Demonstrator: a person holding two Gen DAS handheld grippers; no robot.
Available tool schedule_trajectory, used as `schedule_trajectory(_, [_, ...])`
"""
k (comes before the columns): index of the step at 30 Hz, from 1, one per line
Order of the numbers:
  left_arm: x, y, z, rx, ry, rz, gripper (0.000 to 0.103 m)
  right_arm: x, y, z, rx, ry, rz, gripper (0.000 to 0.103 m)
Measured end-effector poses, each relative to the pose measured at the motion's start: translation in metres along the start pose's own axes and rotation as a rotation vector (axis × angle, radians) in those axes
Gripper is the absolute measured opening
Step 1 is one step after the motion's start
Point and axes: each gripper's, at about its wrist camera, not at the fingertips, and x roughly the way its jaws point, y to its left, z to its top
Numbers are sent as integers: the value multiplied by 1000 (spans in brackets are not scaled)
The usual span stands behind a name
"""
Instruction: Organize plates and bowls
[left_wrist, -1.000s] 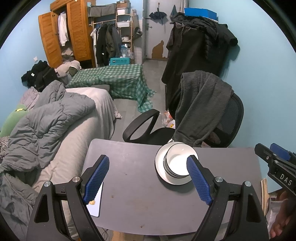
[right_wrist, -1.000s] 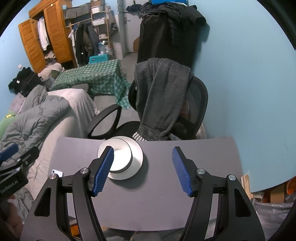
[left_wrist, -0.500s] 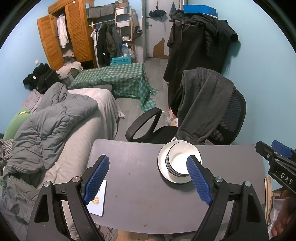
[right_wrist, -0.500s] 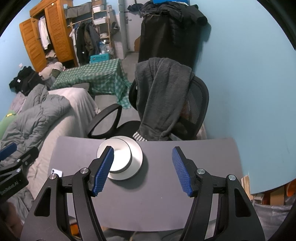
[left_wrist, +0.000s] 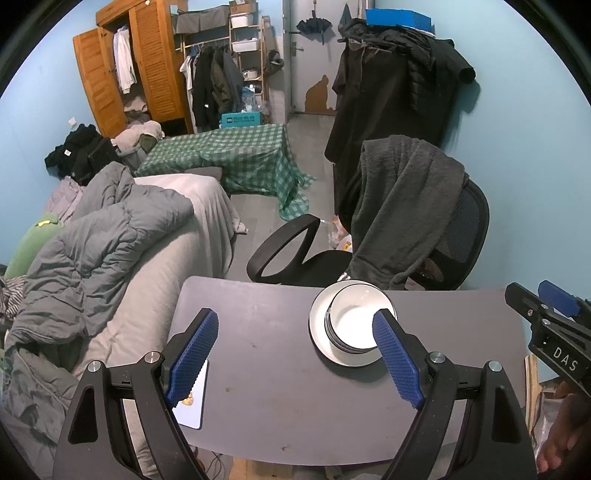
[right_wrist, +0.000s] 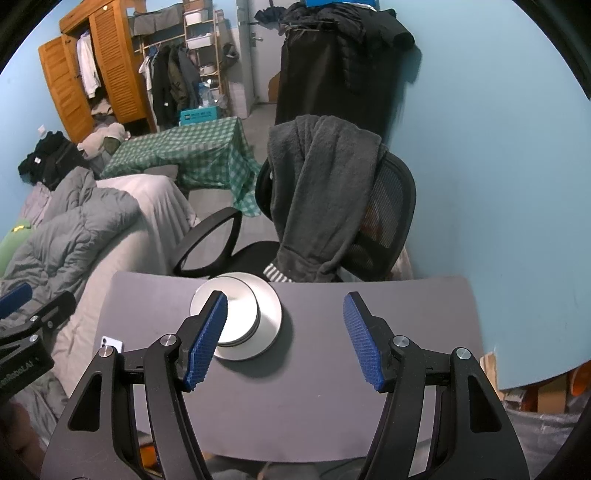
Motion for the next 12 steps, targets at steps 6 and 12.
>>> schedule_trajectory(6, [1, -2, 2, 2, 4, -4, 87, 0, 0, 0, 1, 0, 0, 64])
schedule_trajectory(12, [0, -3, 6, -2, 8, -11, 87, 0, 0, 0, 0, 0, 0, 64])
